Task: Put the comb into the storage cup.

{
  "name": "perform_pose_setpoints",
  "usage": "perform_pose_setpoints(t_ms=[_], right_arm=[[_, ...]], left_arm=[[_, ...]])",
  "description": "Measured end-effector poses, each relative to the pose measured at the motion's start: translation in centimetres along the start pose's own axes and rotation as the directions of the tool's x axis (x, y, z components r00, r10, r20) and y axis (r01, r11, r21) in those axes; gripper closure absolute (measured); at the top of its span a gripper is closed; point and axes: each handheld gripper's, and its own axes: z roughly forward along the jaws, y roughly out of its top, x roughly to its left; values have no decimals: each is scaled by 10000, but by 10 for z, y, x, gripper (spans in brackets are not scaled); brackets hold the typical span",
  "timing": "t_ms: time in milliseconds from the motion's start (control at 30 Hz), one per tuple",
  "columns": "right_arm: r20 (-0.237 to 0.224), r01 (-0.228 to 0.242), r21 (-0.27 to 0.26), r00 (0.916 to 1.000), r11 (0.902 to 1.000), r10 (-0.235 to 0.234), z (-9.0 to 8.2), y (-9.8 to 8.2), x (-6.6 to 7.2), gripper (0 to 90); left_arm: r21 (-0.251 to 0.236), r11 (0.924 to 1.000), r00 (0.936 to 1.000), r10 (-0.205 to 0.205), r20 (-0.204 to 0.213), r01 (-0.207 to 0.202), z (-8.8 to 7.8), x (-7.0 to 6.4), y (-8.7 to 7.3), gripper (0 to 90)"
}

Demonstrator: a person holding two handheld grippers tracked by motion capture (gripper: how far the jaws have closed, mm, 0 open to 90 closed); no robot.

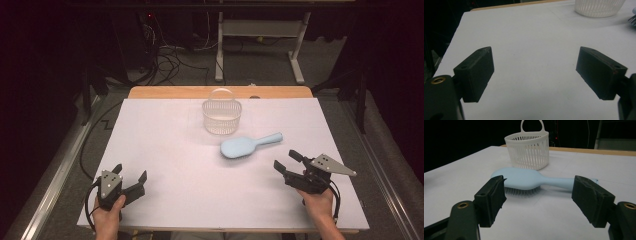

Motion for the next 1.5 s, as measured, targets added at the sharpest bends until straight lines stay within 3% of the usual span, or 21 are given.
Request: perform_pose_setpoints(t_ms=[667,933,1300,1500], right_arm=[[-306,-31,95,9995,10000,34,24,10,5,281],[-293,-311,246,9991,9992,318,36,13,3,291],[-289,-154,414,9994,9990,166,47,20,3,299],[-151,-131,766,9998,9970,143,55,26,1,327]], left_arm=[[-69,9999,9999,-111,42,111,0,0,0,156],[-60,9999,9999,-124,29,124,0,0,0,156],[-54,9998,9999,-168,28,168,1,1,0,156],[-62,9997,9998,-220,30,221,1,1,0,156]])
